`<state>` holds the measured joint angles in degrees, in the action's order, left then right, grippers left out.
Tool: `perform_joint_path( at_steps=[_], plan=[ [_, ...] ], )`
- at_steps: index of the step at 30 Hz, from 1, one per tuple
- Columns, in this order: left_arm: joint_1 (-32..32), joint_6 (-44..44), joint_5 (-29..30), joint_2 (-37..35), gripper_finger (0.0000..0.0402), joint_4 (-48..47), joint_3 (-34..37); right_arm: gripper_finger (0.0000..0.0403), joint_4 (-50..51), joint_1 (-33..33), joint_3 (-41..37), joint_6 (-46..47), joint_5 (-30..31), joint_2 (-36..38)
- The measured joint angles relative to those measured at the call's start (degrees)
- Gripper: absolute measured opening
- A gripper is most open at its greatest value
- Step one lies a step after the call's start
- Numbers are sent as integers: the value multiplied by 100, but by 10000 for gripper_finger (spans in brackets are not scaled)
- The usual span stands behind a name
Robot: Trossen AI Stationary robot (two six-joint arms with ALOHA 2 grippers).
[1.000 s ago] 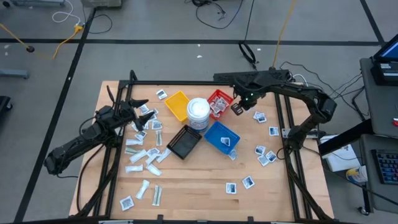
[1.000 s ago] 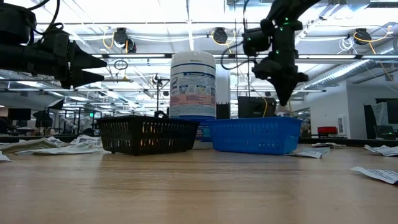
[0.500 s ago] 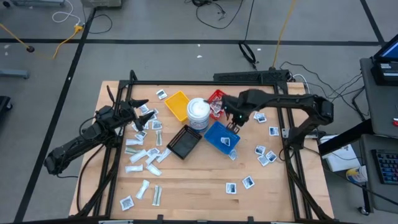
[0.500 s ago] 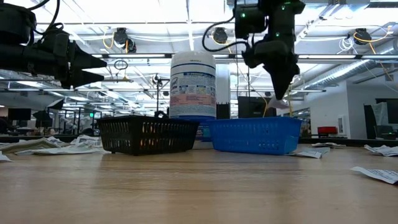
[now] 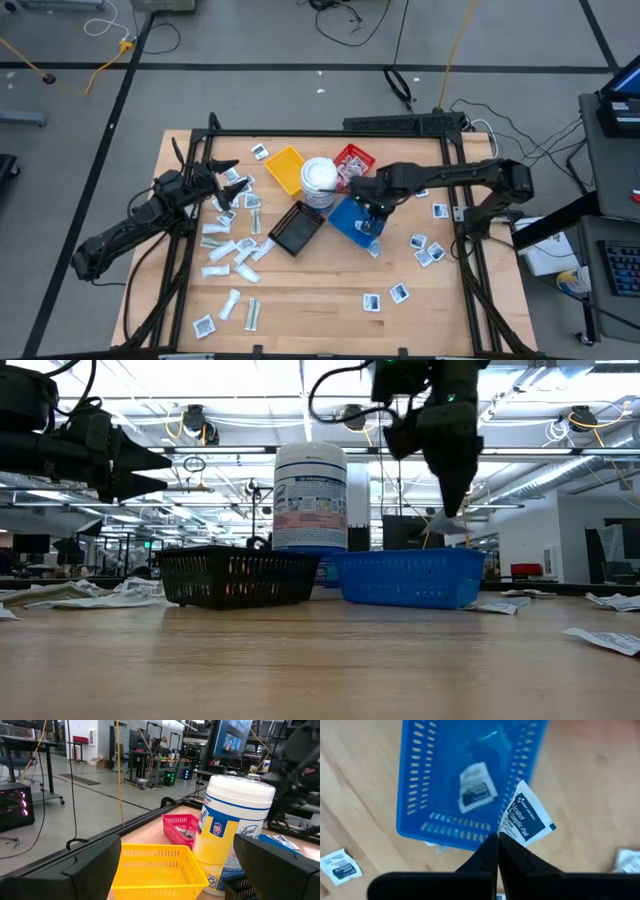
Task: Pick & Place First Aid Supplies
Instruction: Put the alcohol pad into the blue bin
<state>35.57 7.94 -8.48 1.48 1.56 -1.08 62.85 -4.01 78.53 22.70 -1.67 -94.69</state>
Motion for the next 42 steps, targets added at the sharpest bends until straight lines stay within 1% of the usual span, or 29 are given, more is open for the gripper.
perform_joint_path(
  at_steps=[9, 22, 27, 29, 31, 35, 38, 40, 42],
  plan=[
    [2, 0, -1, 1, 392, 0, -2, 0, 21, 136, 657, -193, -5, -661],
    [2, 0, -1, -1, 392, 0, -2, 0, -552, 380, 547, -304, 6, -1390],
    [1, 0, 0, 0, 392, 0, -1, 3, -595, 376, 547, -300, 13, -1443],
    [2, 0, 1, 1, 392, 0, -2, 15, -605, 376, 547, -309, 11, -1443],
    [2, 0, -1, 1, 392, 0, -2, 35, -603, 376, 547, -347, 10, -1443],
    [0, -1, 0, -1, 392, 0, -1, 96, -585, 376, 547, -389, 11, -1443],
    [0, 0, 1, -1, 392, 0, -2, 138, -526, 355, 541, -378, 0, -1275],
    [2, 0, 0, 0, 392, 0, -1, 157, -536, 320, 549, -297, 19, -1117],
    [0, 0, -1, -1, 392, 0, -2, 167, -468, 274, 548, -51, 115, -972]
  ],
)
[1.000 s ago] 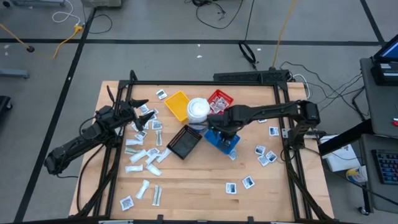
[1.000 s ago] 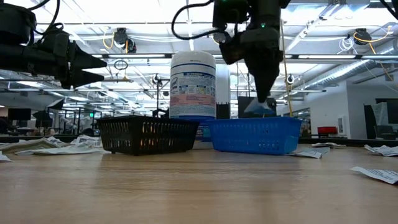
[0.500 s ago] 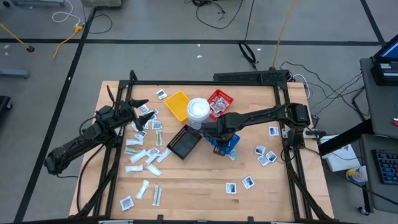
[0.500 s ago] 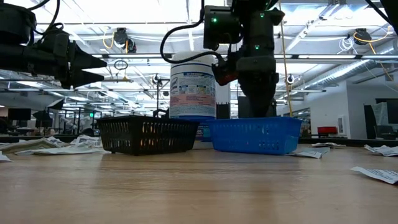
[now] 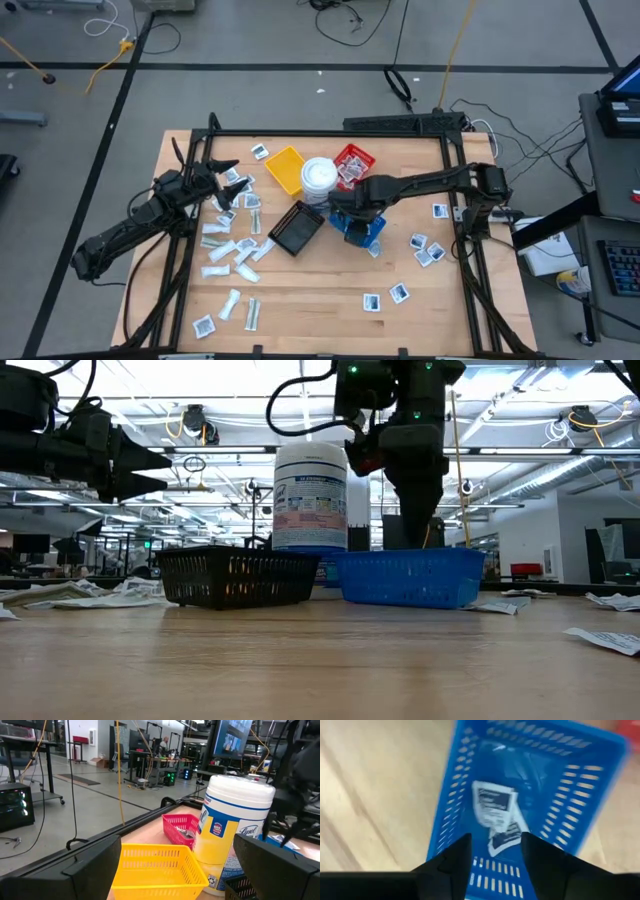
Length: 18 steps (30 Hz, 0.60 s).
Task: Pick & Place First Aid Supplies
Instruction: Put the alcohol pad into the blue bin
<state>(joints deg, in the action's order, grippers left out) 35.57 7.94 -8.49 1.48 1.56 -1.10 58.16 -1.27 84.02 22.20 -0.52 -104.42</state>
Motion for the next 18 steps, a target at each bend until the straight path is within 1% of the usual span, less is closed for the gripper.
perform_joint_path(
  at_steps=[3, 11, 14, 18],
  plan=[
    [1, -2, 0, 1, 392, 0, 0, 170, 144, -71, -1, 514, 64, 186],
    [1, -1, 1, 0, 392, 0, 2, 159, 603, -207, -3, 2102, 76, 529],
    [0, 0, 0, 2, 392, 0, 0, 158, 565, -199, -99, 2144, 199, 669],
    [0, -2, 0, 0, 392, 0, 0, 158, 579, -100, -622, 2284, 194, 1157]
  ],
)
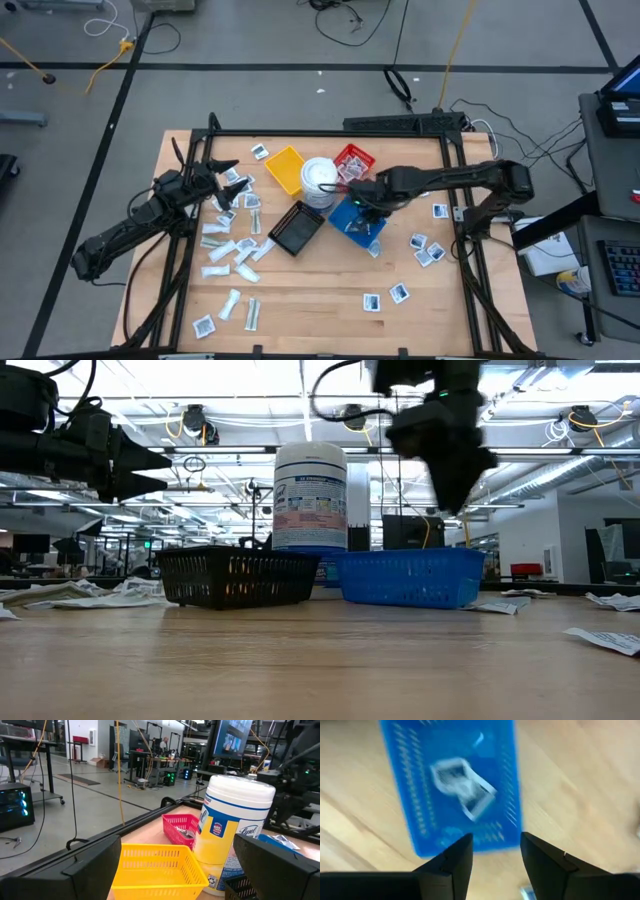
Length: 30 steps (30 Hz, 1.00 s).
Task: Pick & Place First Aid Supplies
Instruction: Put the alcohol pad into the blue bin
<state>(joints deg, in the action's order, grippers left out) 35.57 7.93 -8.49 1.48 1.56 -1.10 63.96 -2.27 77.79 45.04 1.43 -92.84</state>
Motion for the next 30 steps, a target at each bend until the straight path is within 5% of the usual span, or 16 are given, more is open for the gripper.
perform_joint_path(
  at_steps=[18, 30],
  plan=[
    [2, 2, 0, 0, 392, 0, 0, 157, 254, 418, -2217, 1461, -17, 2045],
    [2, 2, 0, 2, 392, 0, 0, 157, 100, 534, -2954, 1780, -310, 2355]
  ],
)
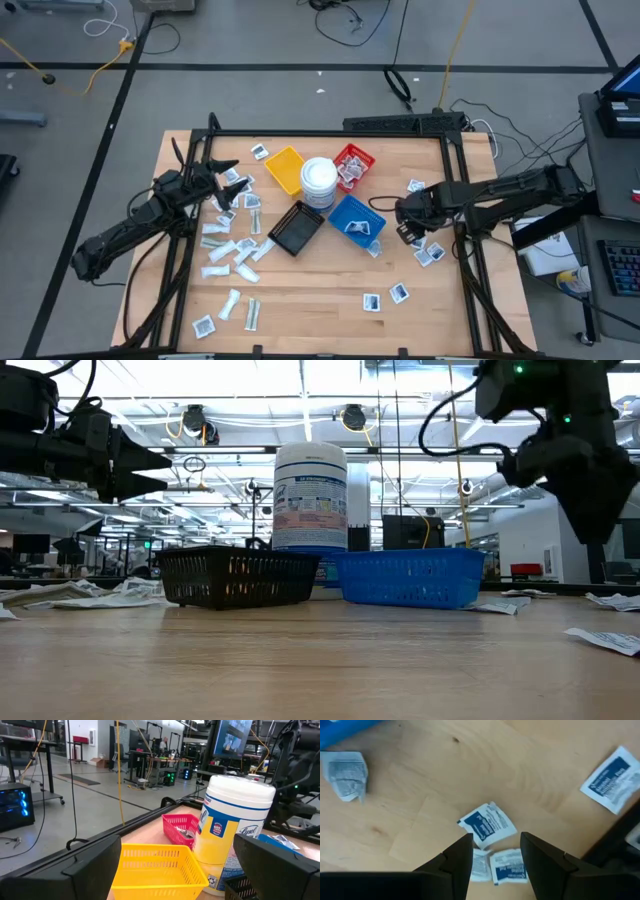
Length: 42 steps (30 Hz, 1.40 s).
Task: Pick & Place First Aid Supplies
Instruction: Put the alcohol pad into the blue bin
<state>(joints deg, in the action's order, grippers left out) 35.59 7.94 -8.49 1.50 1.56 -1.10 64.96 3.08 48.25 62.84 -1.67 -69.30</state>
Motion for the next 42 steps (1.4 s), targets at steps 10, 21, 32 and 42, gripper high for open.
perform_joint_path(
  at_steps=[10, 21, 32, 42],
  plan=[
    [0, 0, 2, -2, 392, 0, 0, 157, -804, 159, -585, 222, 0, -199],
    [0, 0, 2, -2, 392, 0, 2, 157, -1697, 150, -1156, 98, -157, -544],
    [0, 0, 1, -1, 392, 0, 1, 51, -2061, 150, -1274, 91, -298, -538],
    [-2, 0, 0, -2, 392, 2, 0, 3, -1612, 152, -895, -143, -105, -542]
  ],
)
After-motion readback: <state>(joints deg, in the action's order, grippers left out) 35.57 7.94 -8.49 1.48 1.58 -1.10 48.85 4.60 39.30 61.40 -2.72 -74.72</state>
